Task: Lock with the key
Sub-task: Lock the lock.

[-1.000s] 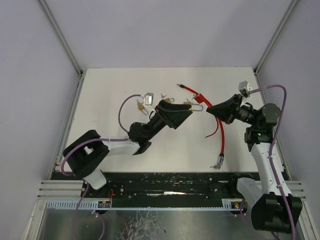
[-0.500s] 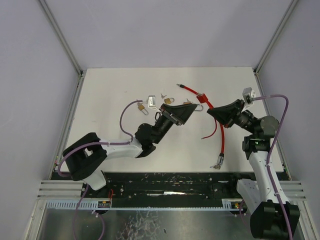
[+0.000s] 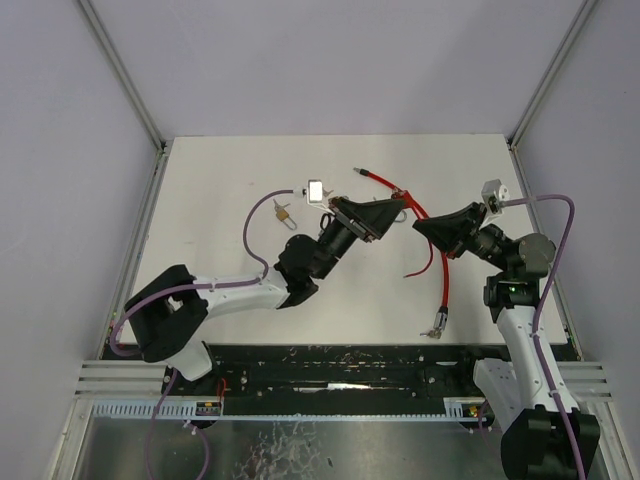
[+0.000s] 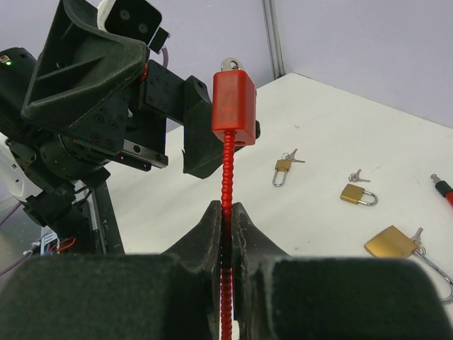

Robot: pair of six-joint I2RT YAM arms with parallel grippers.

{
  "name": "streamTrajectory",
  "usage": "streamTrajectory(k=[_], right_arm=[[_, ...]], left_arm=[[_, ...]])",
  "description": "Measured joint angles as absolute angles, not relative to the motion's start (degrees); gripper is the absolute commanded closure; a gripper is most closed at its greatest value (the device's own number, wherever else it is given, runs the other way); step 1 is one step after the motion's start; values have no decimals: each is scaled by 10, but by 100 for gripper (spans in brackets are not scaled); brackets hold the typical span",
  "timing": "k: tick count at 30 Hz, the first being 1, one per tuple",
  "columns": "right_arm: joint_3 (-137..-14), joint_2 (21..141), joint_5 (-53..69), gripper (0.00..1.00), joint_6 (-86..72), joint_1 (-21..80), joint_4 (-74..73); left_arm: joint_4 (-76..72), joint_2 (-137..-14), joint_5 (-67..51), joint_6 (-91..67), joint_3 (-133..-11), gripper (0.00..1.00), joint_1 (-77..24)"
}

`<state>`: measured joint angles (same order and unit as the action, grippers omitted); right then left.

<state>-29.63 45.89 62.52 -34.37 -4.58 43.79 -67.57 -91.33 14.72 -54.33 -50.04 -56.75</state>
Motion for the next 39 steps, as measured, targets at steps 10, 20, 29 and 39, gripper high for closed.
streamTrajectory(k=[10,20,29,39], right_arm=[[-290,454,623,100,-306,-40,405],[-289,449,620,100,-285,-37,384],[-289,447,620,100,-275,-36,378],[-289,447,619,99,-258,-34,355]], left_arm=[[-614,-924,151,-568,-527,26,-577],[-592,-938,158,-569,-539,37,-578],[-591,-940,165,-560,-547,45,-578],[-592,-952,164,-537,-548,80,-579]])
